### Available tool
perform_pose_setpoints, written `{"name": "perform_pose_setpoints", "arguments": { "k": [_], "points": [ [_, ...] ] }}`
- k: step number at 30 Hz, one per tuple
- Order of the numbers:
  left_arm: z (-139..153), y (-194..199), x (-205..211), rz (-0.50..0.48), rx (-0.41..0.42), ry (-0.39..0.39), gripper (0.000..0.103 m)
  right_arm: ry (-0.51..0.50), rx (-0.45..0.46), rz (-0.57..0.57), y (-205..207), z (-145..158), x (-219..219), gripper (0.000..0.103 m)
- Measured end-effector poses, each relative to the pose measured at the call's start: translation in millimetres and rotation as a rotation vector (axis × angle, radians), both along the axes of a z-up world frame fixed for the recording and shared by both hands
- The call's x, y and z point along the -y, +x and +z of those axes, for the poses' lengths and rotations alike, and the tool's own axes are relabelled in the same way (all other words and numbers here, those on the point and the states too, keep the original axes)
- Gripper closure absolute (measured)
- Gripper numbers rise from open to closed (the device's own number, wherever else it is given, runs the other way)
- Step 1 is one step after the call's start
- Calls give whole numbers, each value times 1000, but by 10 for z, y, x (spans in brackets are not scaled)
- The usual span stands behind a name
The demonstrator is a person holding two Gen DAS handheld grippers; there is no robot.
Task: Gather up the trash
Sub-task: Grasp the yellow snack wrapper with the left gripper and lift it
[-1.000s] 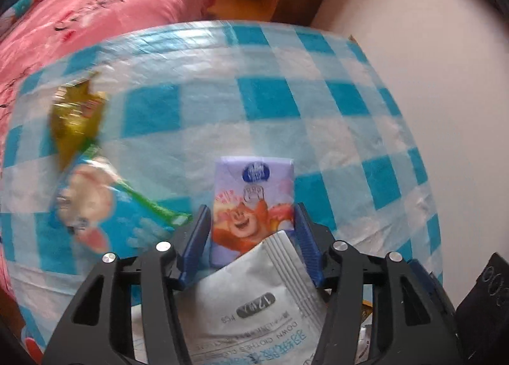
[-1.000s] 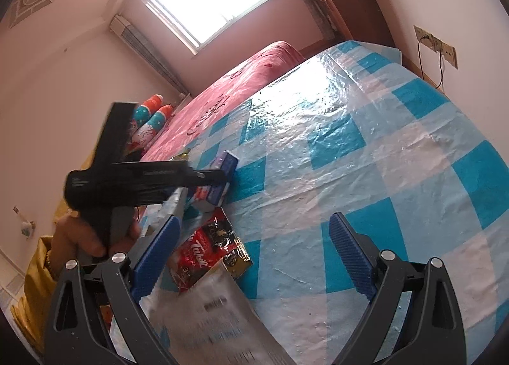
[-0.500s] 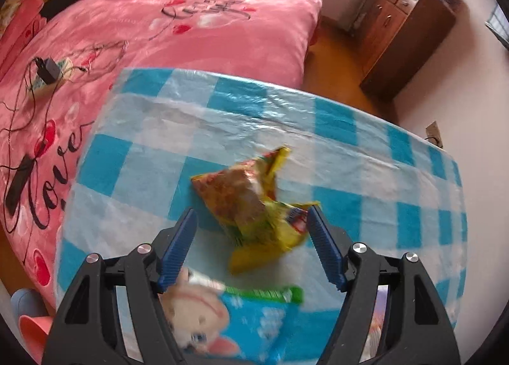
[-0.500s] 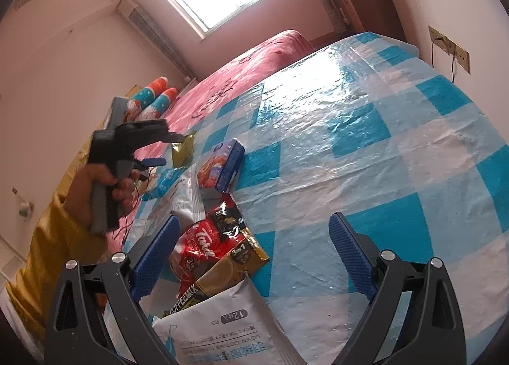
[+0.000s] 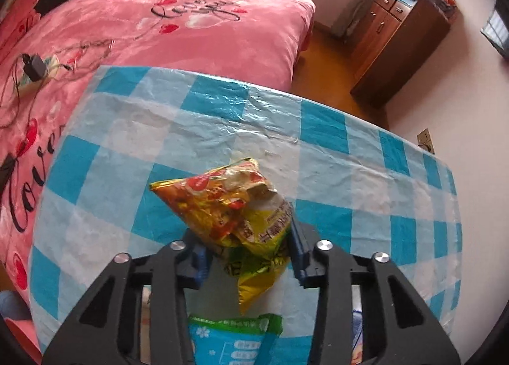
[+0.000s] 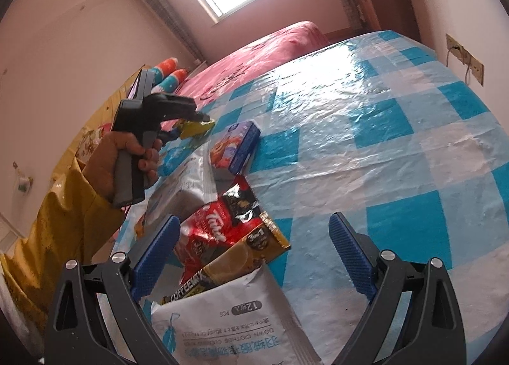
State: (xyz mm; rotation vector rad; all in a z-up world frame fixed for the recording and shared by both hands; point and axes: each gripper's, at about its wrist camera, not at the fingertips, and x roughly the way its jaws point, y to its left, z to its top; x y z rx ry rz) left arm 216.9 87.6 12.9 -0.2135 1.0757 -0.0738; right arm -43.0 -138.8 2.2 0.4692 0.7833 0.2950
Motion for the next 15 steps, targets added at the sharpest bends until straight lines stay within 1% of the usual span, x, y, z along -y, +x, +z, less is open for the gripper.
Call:
{"name": "perform_pose_setpoints", "arguments": {
  "k": [2,4,10,15],
  "points": [
    [23,-72,3,-9,8,4,66,-18,0,30,3,2,-59,9],
    [55,-145,-10,-23,19,-8,67,-30,0,58,-10,-1,-117,9],
    [259,-444,-68,-75,82,-19,68,-65,2,89,22,-1,-222,9],
    [422,-788,-132,-115,125,-30,68,-105,-11,103,93,-45,-343,11]
  ]
}}
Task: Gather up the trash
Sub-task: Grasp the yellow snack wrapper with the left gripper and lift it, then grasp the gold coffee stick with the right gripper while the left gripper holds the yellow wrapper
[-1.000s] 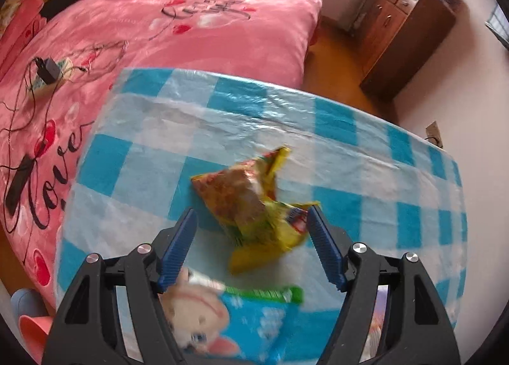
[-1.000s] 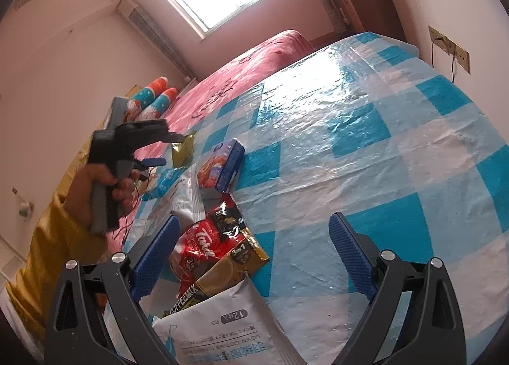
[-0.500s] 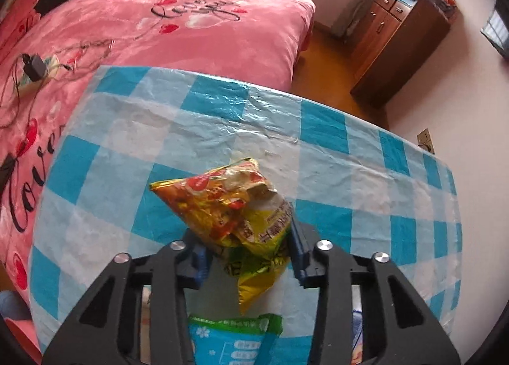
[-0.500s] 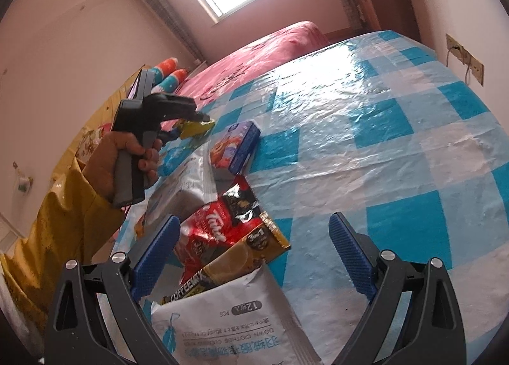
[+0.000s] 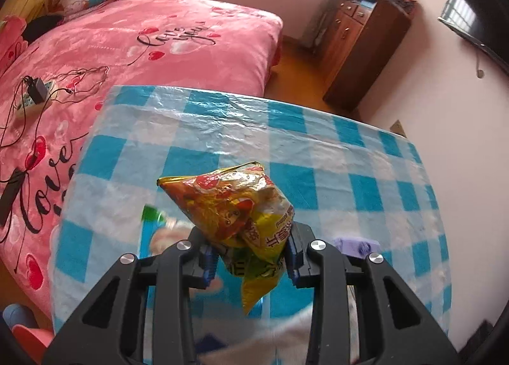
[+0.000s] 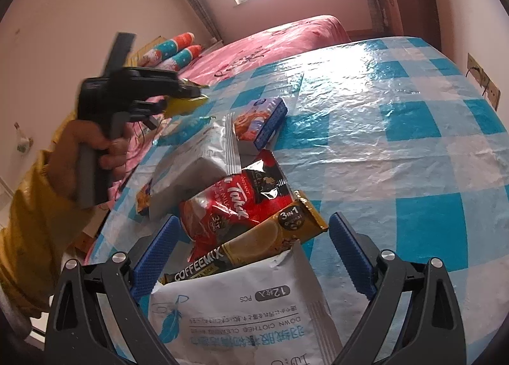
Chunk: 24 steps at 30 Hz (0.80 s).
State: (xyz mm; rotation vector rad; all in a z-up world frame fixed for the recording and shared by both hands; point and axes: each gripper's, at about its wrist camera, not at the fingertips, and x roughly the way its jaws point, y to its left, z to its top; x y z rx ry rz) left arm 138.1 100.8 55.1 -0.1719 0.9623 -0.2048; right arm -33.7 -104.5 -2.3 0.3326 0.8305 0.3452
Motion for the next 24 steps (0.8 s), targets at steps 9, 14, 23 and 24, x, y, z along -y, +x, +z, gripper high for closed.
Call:
{"name": "perform_pose_setpoints", "arguments": {
  "k": [9,14,23,24],
  "points": [
    [94,-689,-162,-63,34,-9,68,-18,-40,0,122,-67,-49,39],
    [84,-1090,-284,-101,30,-39,68,-38,-33,-8,161,-61,-86,42],
    [-103,-1690,-497,-148,-10,-75,68,-54,-15,-19,178,-37,-145,66],
    [-131,-1750,-515,-153,-15,-78,68,-58,-7,-18,172,-24,-160,67]
  ]
}}
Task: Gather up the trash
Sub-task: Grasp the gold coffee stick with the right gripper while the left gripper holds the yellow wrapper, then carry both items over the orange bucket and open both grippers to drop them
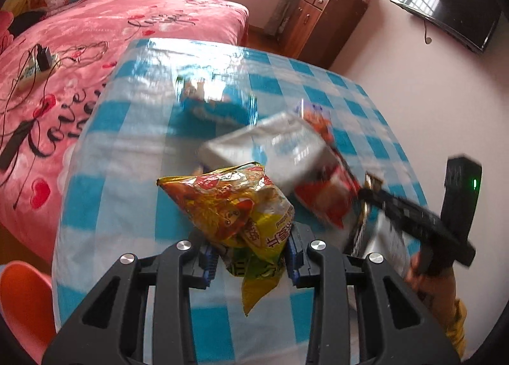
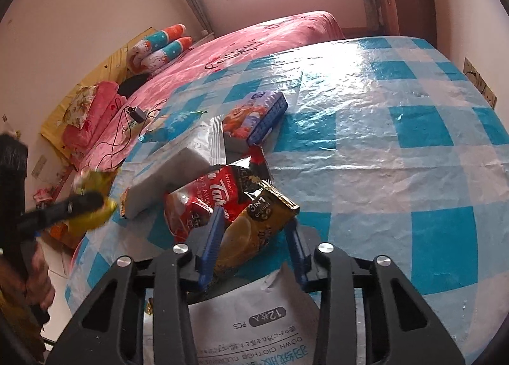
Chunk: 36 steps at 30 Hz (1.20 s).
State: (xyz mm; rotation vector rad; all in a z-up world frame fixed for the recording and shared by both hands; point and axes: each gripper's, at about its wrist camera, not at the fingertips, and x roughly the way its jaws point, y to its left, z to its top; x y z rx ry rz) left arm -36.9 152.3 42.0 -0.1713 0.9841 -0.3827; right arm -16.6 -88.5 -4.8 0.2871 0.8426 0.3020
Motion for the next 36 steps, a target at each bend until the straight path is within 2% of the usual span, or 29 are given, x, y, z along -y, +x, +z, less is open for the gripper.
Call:
{"name": "perform_pose_setpoints", "arguments": {
  "k": [4,13,25,36],
  "points": [
    [-90,-190,-66,-16,-17,-15,68,-29,29,7,-38,49,-80,78],
    [-220,-439,-224,-22,-43,-53,68,-69,110,-16,-178,227,-179,82],
    [-220,-668,-469,-22,-31,-84,68,-46,229,-37,-417,777,-344,83],
    [-241,-873,-904,45,-17,-103,68,-30,220,57,-486,937,-944,83]
  ]
}}
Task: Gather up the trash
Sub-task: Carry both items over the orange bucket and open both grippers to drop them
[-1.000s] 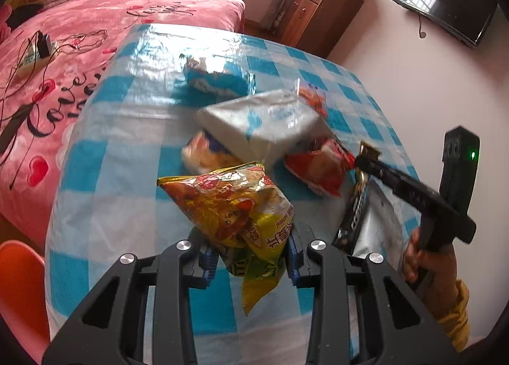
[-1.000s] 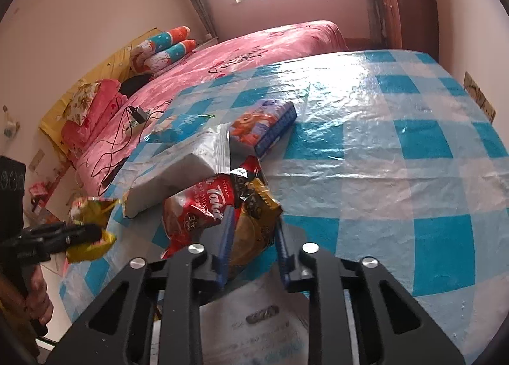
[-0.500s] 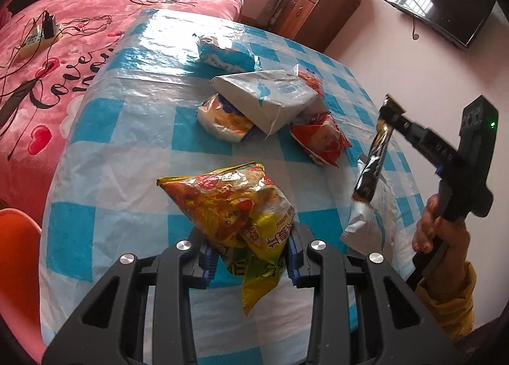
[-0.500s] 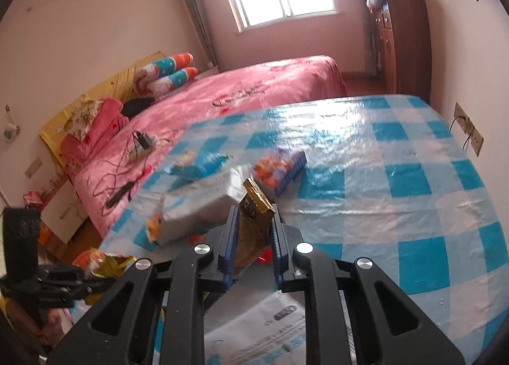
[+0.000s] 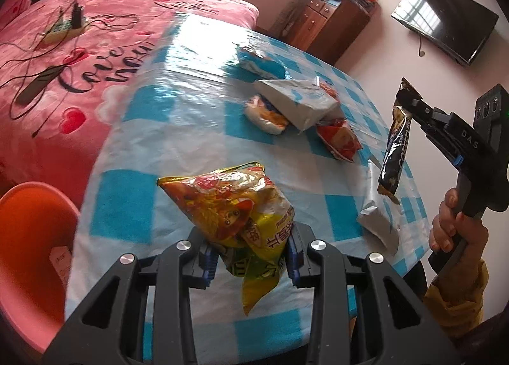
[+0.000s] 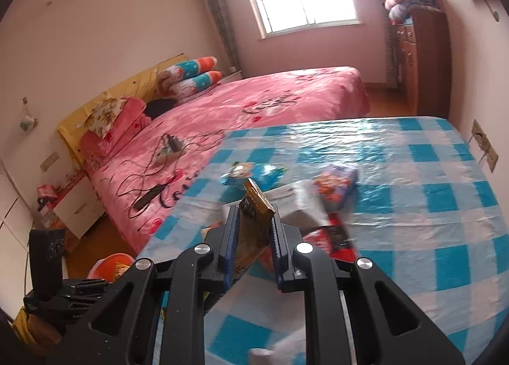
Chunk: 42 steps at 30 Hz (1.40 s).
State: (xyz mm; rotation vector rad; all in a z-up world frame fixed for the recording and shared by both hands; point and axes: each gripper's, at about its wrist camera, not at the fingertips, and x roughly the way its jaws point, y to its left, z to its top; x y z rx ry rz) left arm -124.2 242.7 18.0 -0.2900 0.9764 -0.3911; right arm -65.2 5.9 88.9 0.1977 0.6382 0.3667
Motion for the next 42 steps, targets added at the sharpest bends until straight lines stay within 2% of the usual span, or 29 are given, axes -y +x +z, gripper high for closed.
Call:
{"name": "perform_pose_setpoints", "arguments": {
  "k": [12,30,32,33,34,35,36,37,38,42],
  "points": [
    [-49,-275,-707,140,-1,-14,67,-56,-8,188,36,0,-1092,83],
    [-456,-687,-1876,438,-74,6,67,-158,-7,438,-22,-368,-2786,83],
    [-516,-711,-1963,469,-84,5,65,-149,-14,467,-33,-433,-2932,80],
    [-554,-722,-2009,486,-92,6,59,-146,-23,480,-32,-464,-2992,80],
    [-579,-734,-2042,495,-98,6,50,-135,-39,497,-32,-508,-3054,72],
    [-614,-744,-2080,513,-105,17,45,-110,-62,521,-29,-555,-3101,56],
    [-625,-756,-2095,522,-106,25,39,-85,-80,543,-25,-589,-3119,48],
    [-642,-757,-2110,531,-107,34,38,-64,-96,557,-30,-622,-3138,34],
    [-658,-758,-2128,537,-110,41,38,-62,-103,552,-40,-647,-3146,27],
    [-688,-749,-2174,554,-111,43,33,-57,-118,504,-35,-652,-3049,25]
  ]
}}
